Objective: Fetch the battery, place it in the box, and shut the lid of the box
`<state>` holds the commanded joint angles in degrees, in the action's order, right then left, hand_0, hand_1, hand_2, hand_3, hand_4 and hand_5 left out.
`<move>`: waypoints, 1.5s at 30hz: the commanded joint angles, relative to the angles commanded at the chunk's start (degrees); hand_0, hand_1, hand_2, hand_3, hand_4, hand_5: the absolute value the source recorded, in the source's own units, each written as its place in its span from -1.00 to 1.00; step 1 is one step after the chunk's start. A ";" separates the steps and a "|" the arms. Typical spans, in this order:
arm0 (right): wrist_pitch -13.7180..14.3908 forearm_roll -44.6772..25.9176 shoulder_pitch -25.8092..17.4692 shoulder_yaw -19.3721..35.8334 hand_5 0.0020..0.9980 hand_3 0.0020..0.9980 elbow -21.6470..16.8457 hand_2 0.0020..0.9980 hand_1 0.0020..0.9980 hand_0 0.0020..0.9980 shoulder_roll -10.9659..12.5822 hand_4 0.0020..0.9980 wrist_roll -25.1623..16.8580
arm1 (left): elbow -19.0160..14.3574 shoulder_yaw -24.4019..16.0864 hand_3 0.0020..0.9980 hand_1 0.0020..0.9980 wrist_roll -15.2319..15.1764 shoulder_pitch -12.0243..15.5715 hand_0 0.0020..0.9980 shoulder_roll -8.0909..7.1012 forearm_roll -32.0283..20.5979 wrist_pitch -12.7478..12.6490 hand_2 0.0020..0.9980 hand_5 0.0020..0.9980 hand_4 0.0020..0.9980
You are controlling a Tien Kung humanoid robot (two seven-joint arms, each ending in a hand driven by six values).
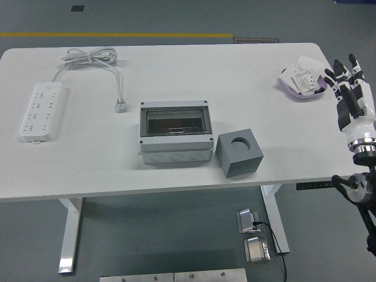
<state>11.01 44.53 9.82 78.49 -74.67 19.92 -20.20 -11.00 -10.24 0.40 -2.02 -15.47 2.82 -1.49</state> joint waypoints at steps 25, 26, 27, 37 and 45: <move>4.87 -0.82 0.09 0.69 0.84 1.00 -1.26 0.95 0.43 0.09 -0.27 0.90 -1.36 | 0.03 0.41 0.24 0.37 0.10 0.04 0.23 0.07 -0.65 0.10 0.21 -0.82 0.34; 4.83 -0.81 0.10 0.75 0.84 1.00 -1.26 0.95 0.43 0.09 -0.26 0.90 -1.32 | 0.03 0.42 0.24 0.37 0.09 0.03 0.23 0.06 -0.67 0.09 0.21 -0.82 0.34; 4.78 -0.81 0.11 0.80 0.84 1.00 -1.26 0.95 0.43 0.09 -0.25 0.90 -1.26 | 0.04 0.42 0.24 0.37 0.09 0.03 0.23 0.05 -0.67 0.09 0.21 -0.82 0.34; 4.80 -1.41 0.20 1.13 0.89 1.00 -0.62 1.00 0.59 0.21 -0.27 0.92 -0.67 | 0.04 0.44 0.24 0.37 0.07 -0.05 0.22 0.00 -0.72 0.08 0.21 -0.81 0.34; 4.95 -2.27 0.19 1.47 0.95 1.00 -0.40 1.00 0.60 0.23 -0.24 0.94 -1.00 | 0.07 0.56 0.24 0.37 0.07 0.02 0.22 0.00 -0.89 0.07 0.21 -0.81 0.34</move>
<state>15.95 42.26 10.01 79.96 -75.07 19.68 -21.20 -10.93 -9.68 0.47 -2.00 -15.47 1.94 -1.43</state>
